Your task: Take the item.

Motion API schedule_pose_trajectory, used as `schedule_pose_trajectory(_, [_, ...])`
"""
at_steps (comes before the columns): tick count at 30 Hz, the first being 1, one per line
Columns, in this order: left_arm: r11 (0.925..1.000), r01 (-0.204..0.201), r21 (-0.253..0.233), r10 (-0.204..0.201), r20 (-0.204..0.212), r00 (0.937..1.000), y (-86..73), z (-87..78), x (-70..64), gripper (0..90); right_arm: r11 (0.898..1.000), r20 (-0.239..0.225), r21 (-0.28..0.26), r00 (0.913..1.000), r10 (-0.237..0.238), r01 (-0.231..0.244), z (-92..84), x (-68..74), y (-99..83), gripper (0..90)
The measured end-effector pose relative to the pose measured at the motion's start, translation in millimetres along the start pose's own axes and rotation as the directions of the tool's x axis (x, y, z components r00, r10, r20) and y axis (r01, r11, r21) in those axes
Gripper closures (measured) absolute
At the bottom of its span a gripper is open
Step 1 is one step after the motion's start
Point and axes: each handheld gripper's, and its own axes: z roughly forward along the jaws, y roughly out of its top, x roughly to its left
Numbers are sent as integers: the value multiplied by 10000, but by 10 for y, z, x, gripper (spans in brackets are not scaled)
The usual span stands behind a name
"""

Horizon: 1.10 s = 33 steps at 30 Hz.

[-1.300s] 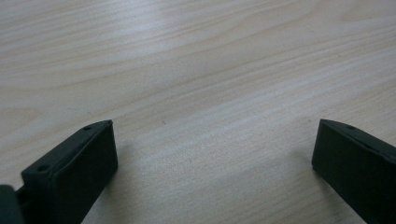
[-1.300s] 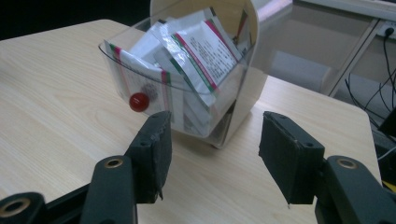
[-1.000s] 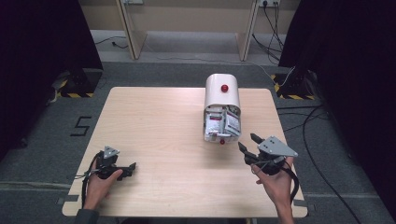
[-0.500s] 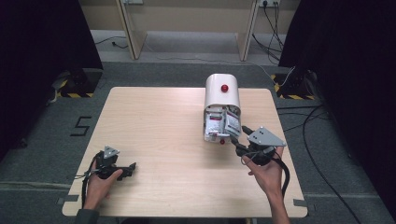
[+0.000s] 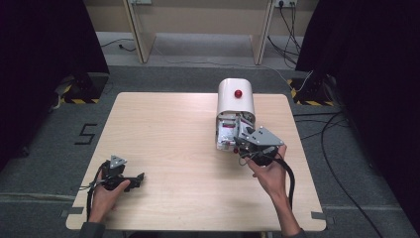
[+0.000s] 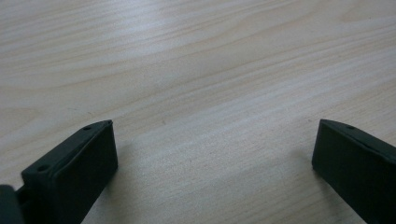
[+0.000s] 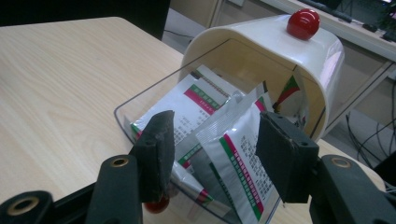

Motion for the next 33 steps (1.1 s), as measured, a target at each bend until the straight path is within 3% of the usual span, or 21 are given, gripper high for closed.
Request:
schedule_pose_trajectory(5, [10000, 0, -1, 0, -1, 10000, 0, 0, 0, 0, 9999, 126, 134, 9999, -47, 46, 62, -26, -5, 515])
schedule_pose_trajectory(12, [10000, 2, -2, -2, 0, 10000, 0, 0, 0, 0, 9999, 266, -3, 9996, 131, -131, 12, -125, -15, 594])
schedule_pose_trajectory(18, [10000, 1, -2, -1, 0, 10000, 0, 0, 0, 0, 9996, 414, 211, 9990, 161, -170, 22, -165, -29, 643])
schedule_pose_trajectory(23, [10000, -1, 0, 1, -2, 10000, 0, 0, 0, 0, 9982, 963, 580, 9952, -181, 125, 83, -154, -33, 655])
schedule_pose_trajectory(28, [10000, 1, -1, -1, -1, 10000, 0, 0, 0, 0, 9979, 933, 640, 9955, -165, 105, 157, -181, -30, 671])
schedule_pose_trajectory(33, [10000, 1, -1, -1, -1, 10000, 0, 0, 0, 0, 9982, 1038, 593, 9946, -90, 29, 184, -203, -20, 747])
